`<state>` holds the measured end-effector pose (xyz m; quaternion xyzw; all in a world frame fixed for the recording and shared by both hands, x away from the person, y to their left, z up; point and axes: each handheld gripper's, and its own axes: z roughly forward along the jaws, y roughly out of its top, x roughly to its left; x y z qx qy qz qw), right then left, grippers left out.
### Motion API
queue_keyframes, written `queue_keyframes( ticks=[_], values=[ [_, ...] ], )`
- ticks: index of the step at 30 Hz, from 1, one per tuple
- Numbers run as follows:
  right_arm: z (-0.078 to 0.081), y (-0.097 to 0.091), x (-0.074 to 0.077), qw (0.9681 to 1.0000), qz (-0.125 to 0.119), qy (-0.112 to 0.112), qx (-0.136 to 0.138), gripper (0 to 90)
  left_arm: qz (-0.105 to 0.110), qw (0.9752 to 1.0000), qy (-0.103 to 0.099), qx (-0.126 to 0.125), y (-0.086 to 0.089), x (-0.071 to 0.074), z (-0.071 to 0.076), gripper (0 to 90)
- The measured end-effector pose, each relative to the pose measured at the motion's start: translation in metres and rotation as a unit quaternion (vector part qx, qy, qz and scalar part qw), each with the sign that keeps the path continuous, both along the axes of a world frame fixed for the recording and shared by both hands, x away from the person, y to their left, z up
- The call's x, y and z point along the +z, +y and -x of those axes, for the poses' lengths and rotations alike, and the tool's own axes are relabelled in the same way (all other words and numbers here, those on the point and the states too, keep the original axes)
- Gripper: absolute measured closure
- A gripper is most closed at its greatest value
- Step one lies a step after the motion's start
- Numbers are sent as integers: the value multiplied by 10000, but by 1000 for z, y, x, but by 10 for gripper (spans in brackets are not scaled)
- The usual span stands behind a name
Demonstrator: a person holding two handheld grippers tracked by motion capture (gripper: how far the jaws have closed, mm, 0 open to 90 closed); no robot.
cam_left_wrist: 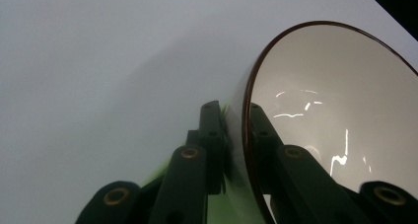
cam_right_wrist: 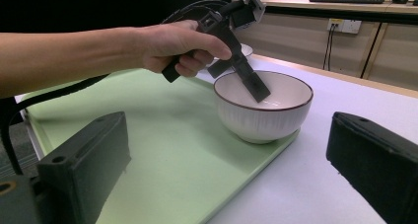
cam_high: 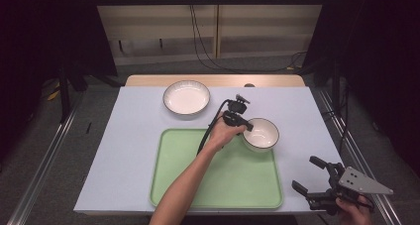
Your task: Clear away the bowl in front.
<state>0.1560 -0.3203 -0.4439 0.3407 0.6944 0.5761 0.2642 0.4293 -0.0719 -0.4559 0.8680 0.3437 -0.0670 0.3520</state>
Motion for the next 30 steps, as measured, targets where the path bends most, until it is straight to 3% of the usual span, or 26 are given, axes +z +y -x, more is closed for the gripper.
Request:
queue_keyframes(
  ticks=[6,12,15,17,18,19,20,23,29,30],
  values=[
    [0,0,0,10000,-14,13,-12,26,-28,9999,-92,-117,-2,-4,3,748],
    [0,0,0,10000,-26,42,-14,26,33,9992,-347,-188,5,-4,5,587],
    [0,0,0,10000,-7,0,1,26,69,9986,-484,-218,7,-1,6,442],
    [0,0,0,10000,1,-10,-2,25,291,9983,-478,-162,10,0,7,387],
    [0,1,0,10000,-4,6,-2,25,232,9978,-600,-155,11,2,8,277],
    [0,1,0,10000,-4,6,-2,25,216,9976,-651,-54,11,3,9,277],
    [0,1,0,10000,5,14,-11,25,343,9970,-675,-138,14,5,9,157],
    [0,1,0,10000,14,51,0,25,367,9956,-853,-103,17,9,11,31],
    [-1,2,0,10000,-8,32,33,25,177,9914,-1295,18,29,20,20,34],
    [-1,2,0,10000,-18,46,35,25,319,9901,-1366,-23,35,22,23,42]
  ],
)
